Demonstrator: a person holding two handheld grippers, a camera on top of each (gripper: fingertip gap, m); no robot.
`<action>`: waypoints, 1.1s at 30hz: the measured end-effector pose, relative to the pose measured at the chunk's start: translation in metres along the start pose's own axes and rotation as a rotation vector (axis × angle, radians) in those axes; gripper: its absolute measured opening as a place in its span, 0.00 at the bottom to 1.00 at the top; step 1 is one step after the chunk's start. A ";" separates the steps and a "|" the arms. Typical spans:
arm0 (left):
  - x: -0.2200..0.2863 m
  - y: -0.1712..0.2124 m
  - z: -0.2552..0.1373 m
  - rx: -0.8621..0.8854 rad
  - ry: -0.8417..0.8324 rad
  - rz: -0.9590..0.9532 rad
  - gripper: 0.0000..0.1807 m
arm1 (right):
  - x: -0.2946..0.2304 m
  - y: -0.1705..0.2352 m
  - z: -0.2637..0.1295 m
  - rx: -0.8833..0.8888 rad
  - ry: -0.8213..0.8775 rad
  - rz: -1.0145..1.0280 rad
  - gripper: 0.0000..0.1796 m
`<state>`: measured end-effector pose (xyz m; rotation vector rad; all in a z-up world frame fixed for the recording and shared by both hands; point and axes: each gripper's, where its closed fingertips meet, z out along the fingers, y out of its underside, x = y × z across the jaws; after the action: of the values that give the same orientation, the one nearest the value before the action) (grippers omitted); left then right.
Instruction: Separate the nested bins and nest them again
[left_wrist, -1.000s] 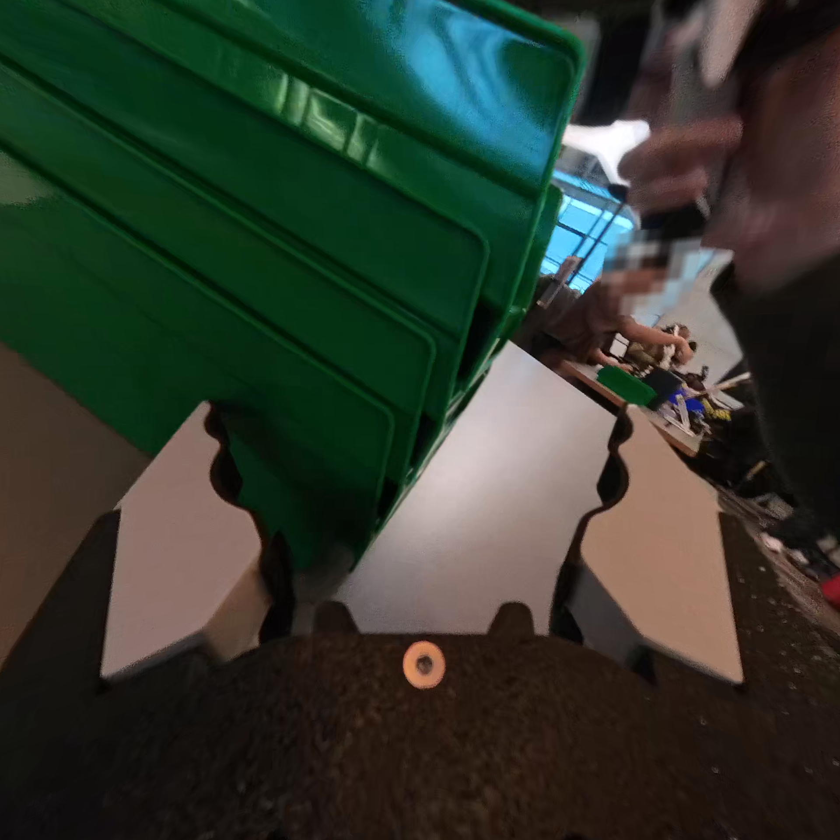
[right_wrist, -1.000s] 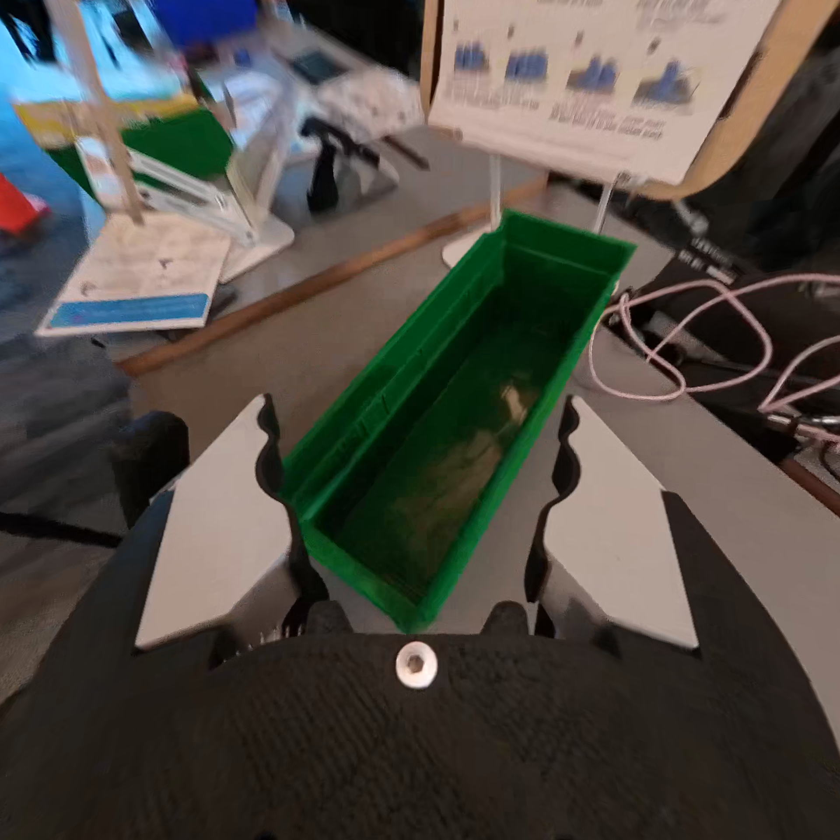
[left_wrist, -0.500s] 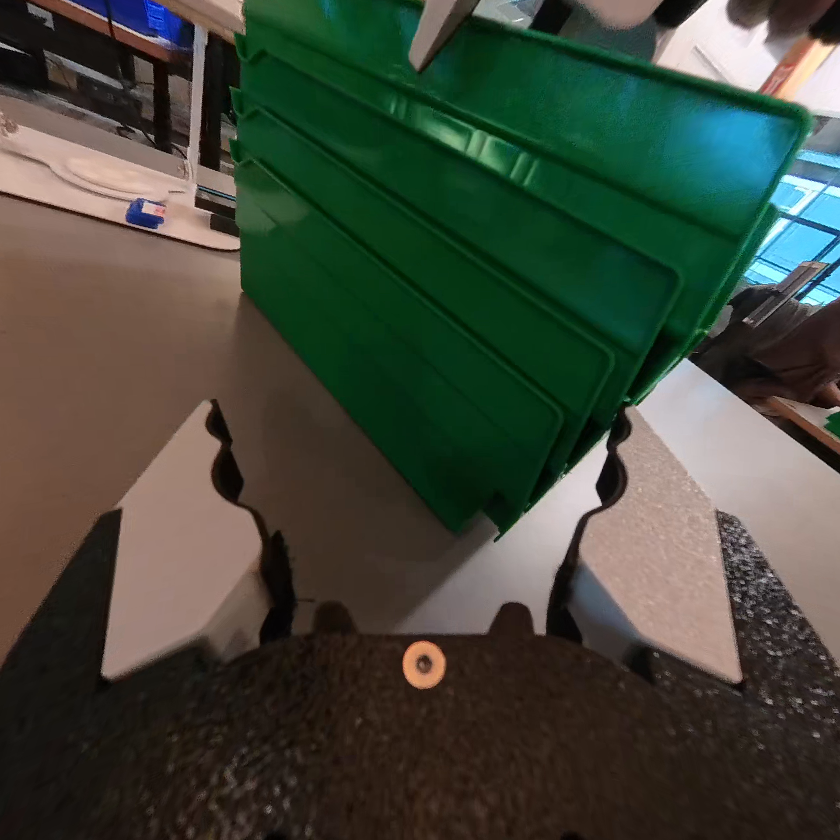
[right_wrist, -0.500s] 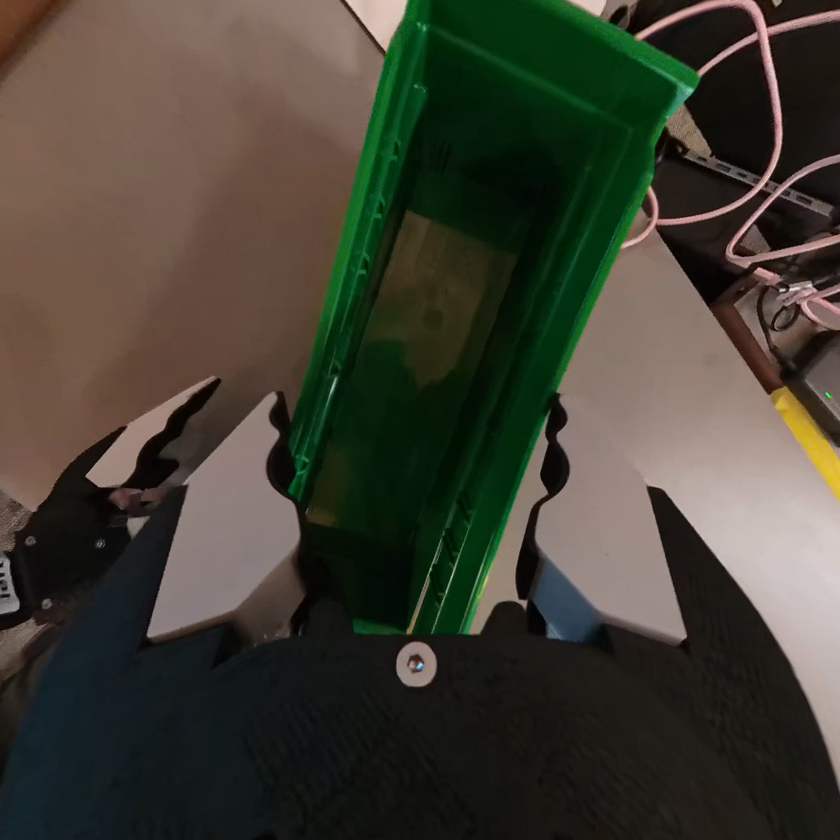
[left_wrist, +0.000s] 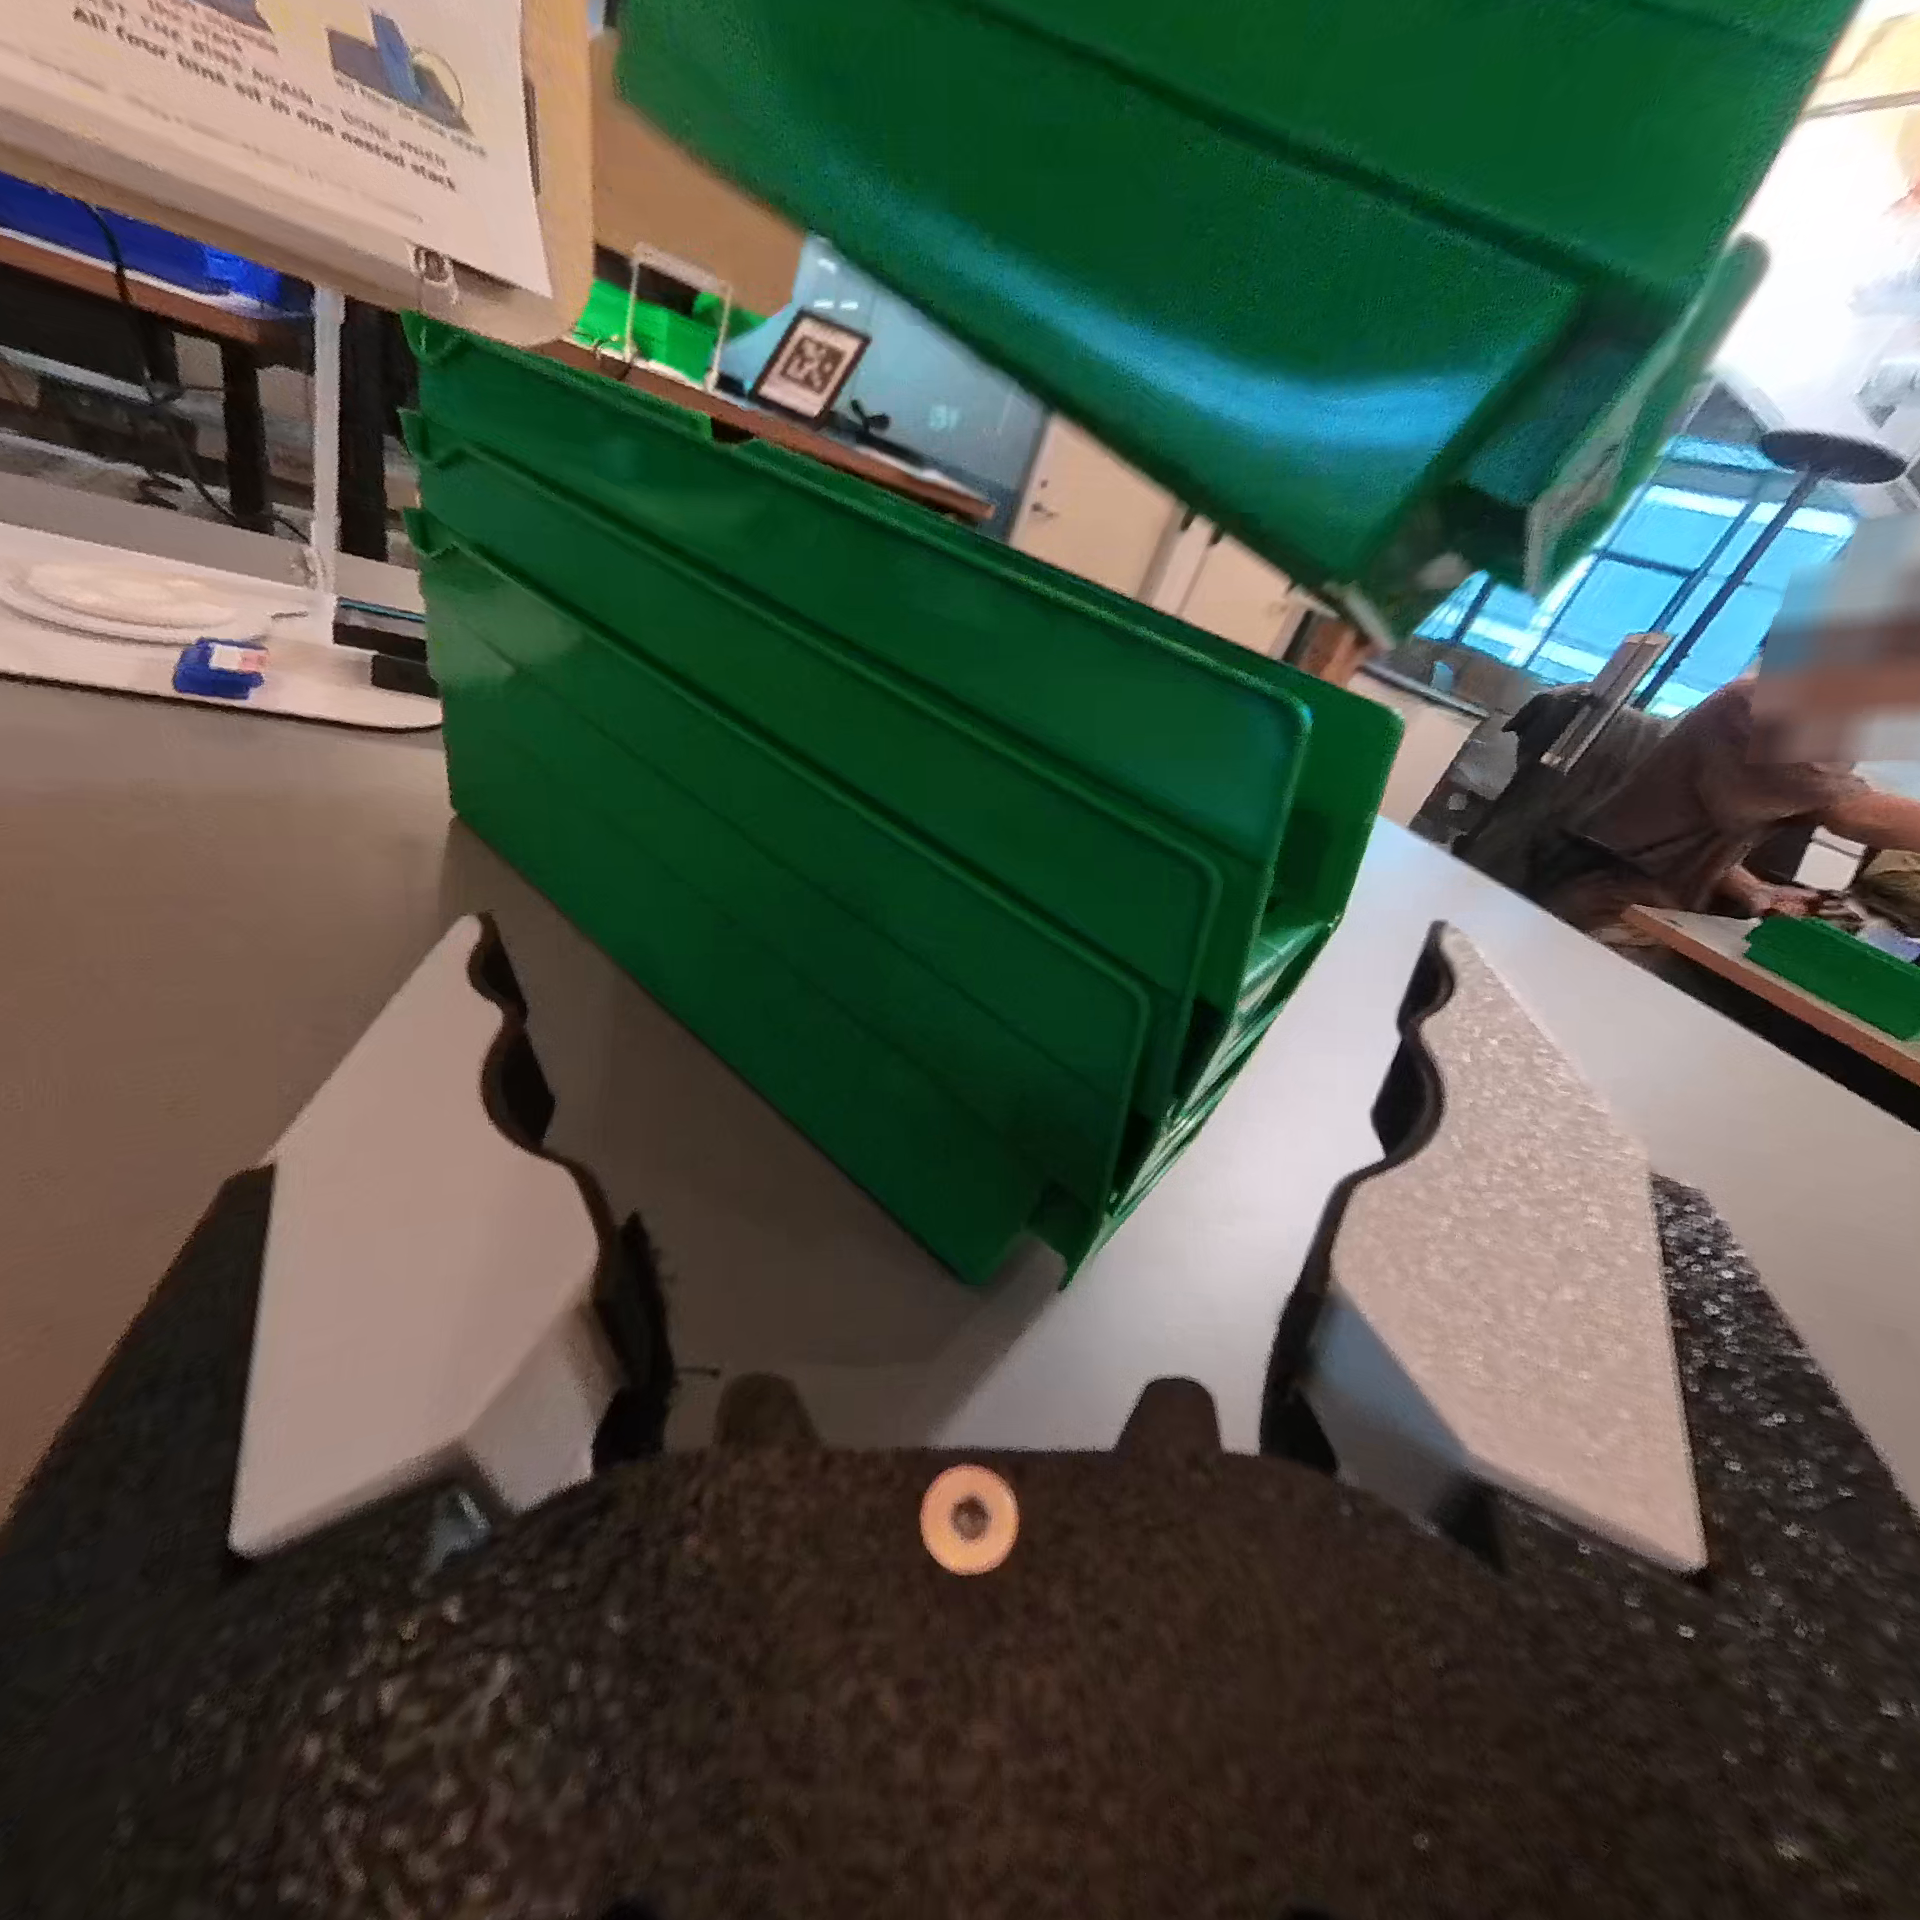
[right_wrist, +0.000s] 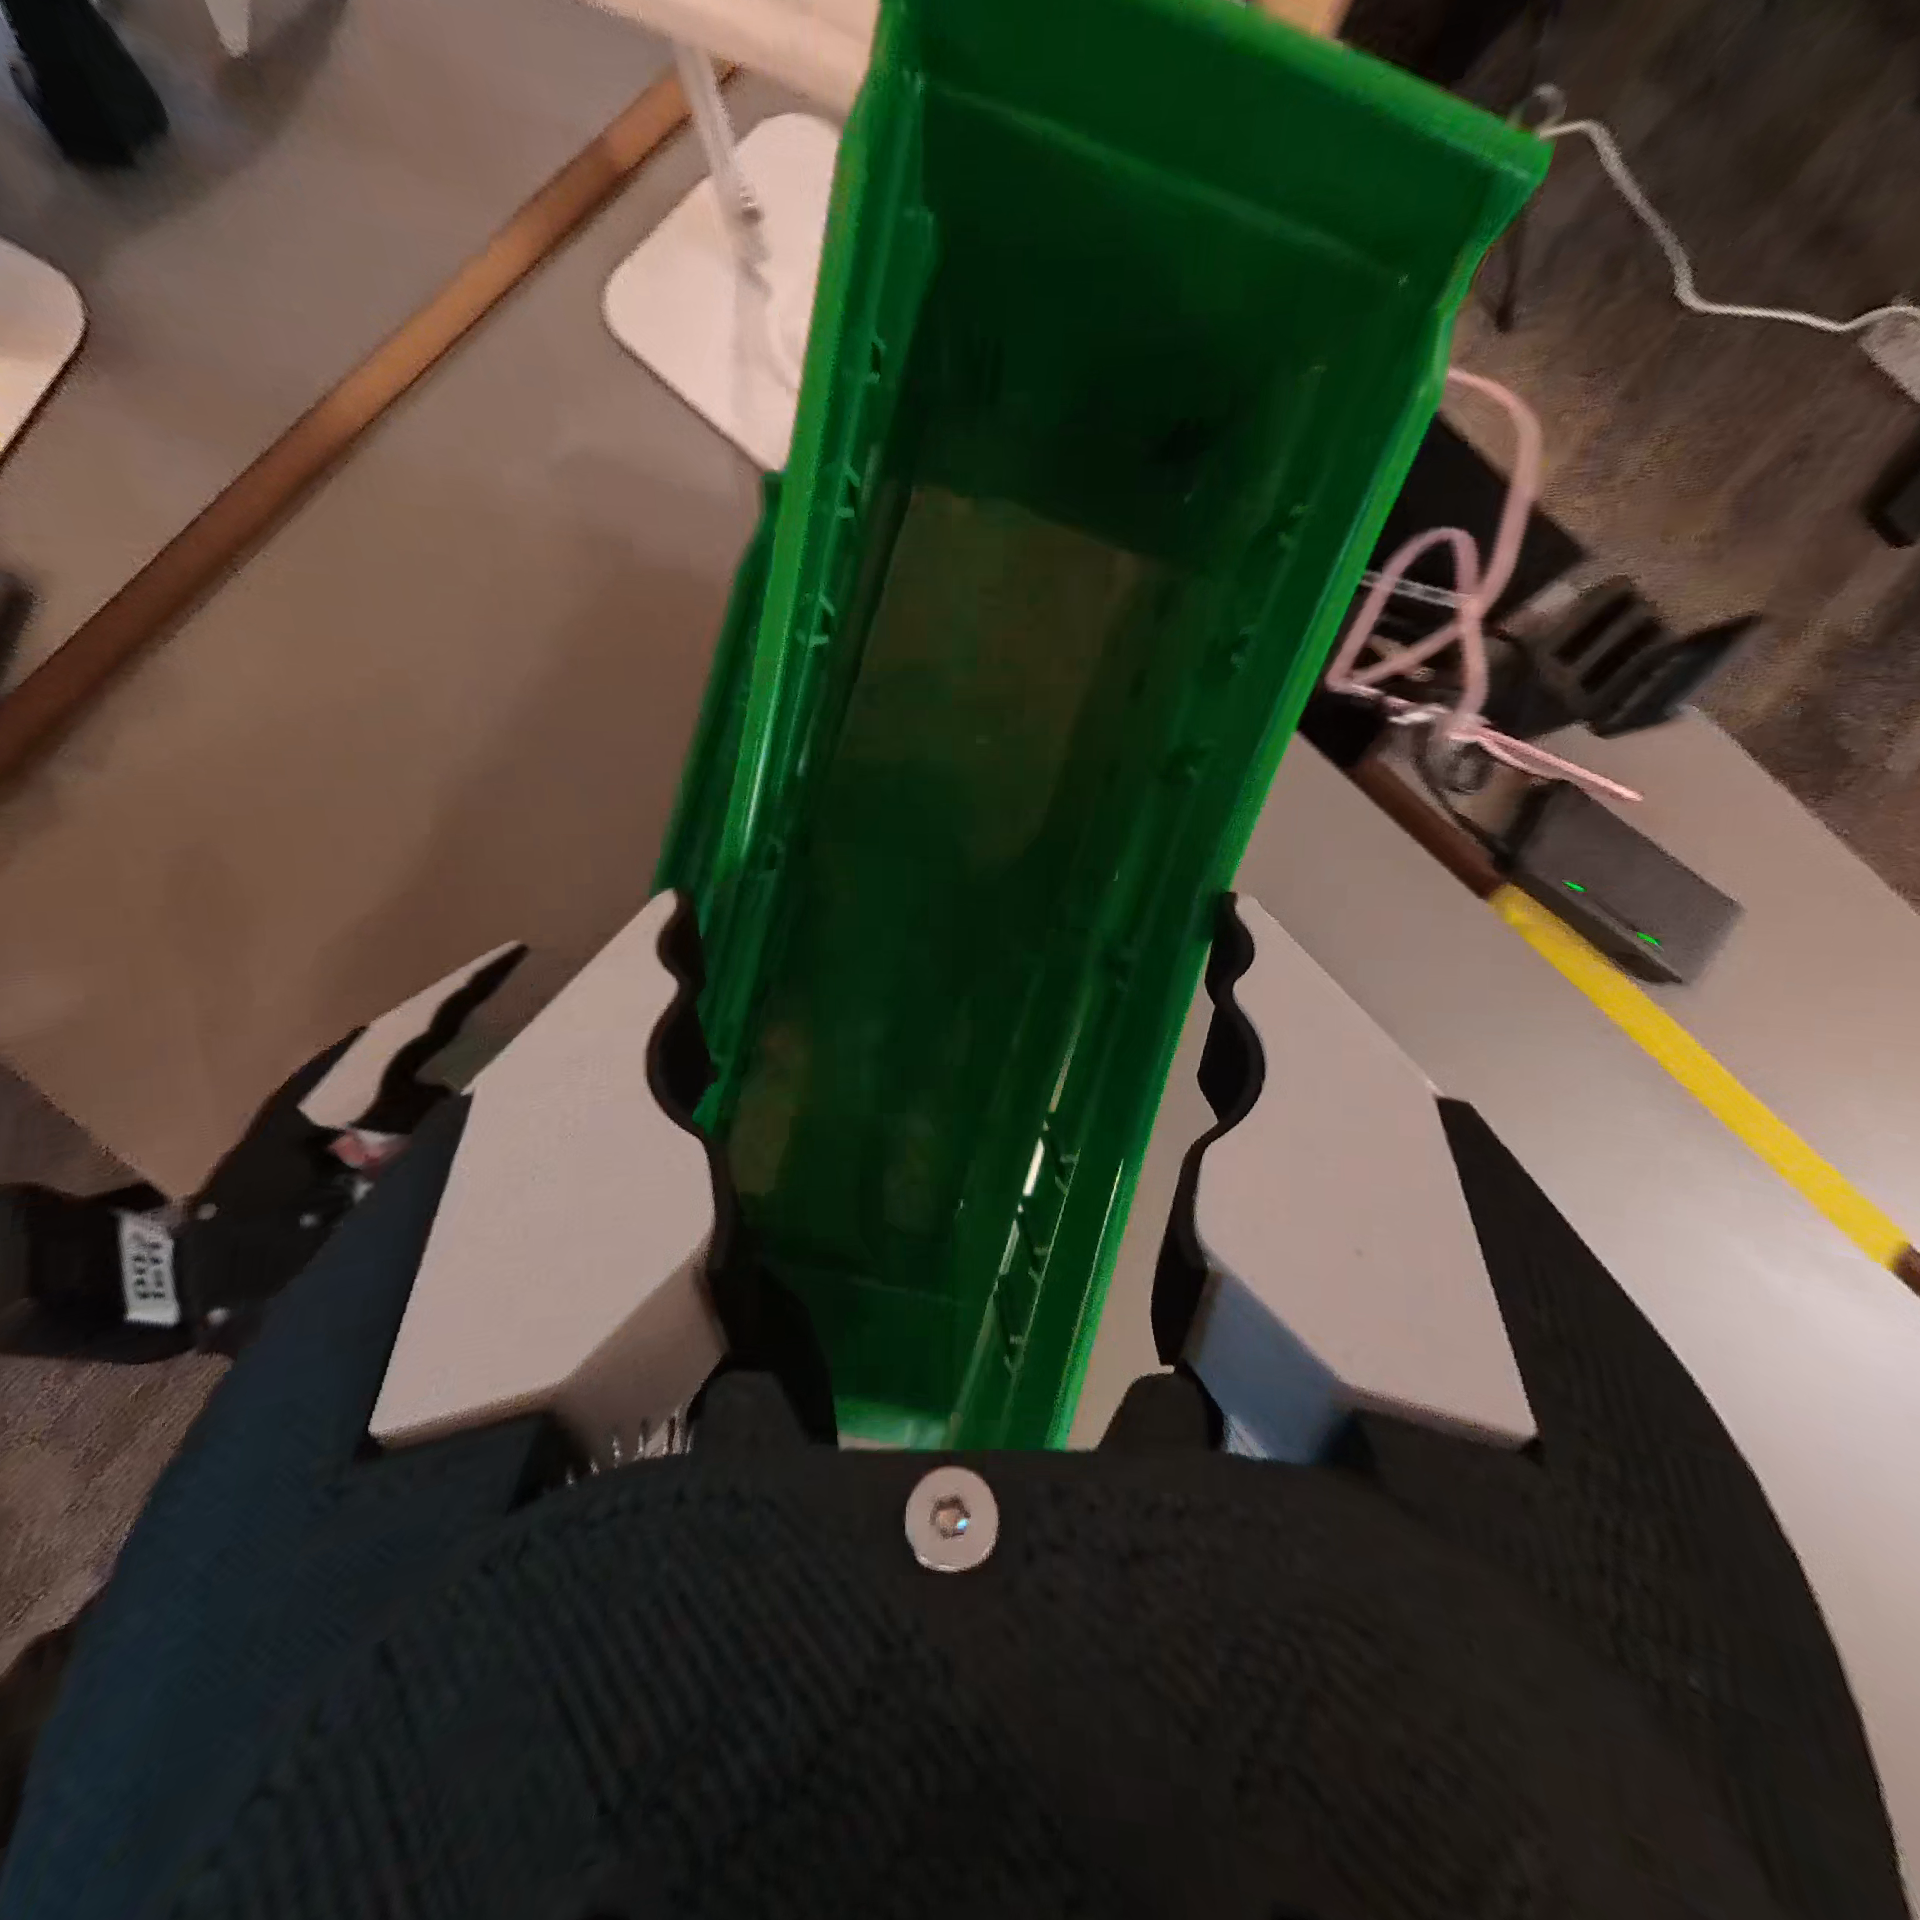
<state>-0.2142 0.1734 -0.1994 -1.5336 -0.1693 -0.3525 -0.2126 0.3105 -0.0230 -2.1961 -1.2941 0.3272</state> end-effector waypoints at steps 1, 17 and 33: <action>-0.001 0.003 0.001 -0.029 -0.015 0.008 0.88 | 0.016 0.003 -0.011 0.009 0.026 0.014 0.54; 0.003 -0.018 -0.009 0.070 -0.112 0.247 0.88 | 0.322 0.290 -0.059 -0.159 0.328 0.364 0.55; 0.010 -0.007 0.000 0.029 -0.132 0.293 0.88 | 0.405 0.413 -0.079 -0.063 0.503 0.455 0.77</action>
<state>-0.2071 0.1726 -0.1891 -1.5278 -0.0512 -0.0163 0.3268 0.4774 -0.1695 -2.4022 -0.5392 -0.1024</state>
